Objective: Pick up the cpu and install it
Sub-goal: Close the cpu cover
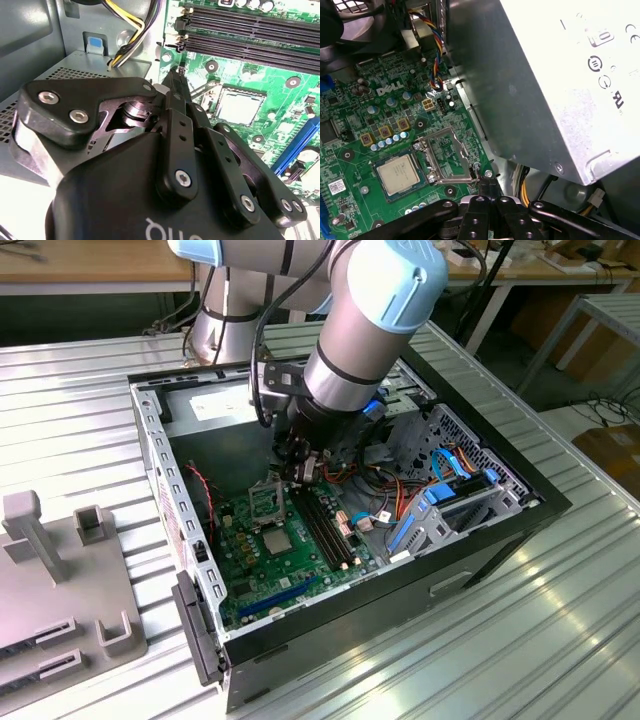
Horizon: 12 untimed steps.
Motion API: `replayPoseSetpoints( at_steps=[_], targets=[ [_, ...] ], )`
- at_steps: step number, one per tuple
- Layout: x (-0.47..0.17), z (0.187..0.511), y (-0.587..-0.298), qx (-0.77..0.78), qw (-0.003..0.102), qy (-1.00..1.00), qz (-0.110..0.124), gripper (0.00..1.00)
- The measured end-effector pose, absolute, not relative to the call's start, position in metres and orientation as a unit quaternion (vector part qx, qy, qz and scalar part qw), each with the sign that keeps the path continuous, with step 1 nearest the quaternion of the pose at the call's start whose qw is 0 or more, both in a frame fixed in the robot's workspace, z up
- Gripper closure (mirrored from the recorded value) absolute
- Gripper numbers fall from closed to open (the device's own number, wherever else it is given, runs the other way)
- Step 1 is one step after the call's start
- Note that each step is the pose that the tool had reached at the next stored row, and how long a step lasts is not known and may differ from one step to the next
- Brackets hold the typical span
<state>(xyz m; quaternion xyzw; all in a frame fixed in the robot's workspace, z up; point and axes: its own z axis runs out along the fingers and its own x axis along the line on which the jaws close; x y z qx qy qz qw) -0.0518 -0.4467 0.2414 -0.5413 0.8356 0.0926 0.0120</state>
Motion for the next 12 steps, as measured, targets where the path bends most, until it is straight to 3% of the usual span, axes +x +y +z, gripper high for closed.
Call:
replayPoseSetpoints(
  at_steps=[6,12],
  targets=[
    [-0.0518,0.2423,-0.4468,-0.541,0.002,0.837,0.077,0.89],
    [-0.0518,0.2453,-0.4468,-0.541,-0.001,0.838,0.073,0.89]
  ],
)
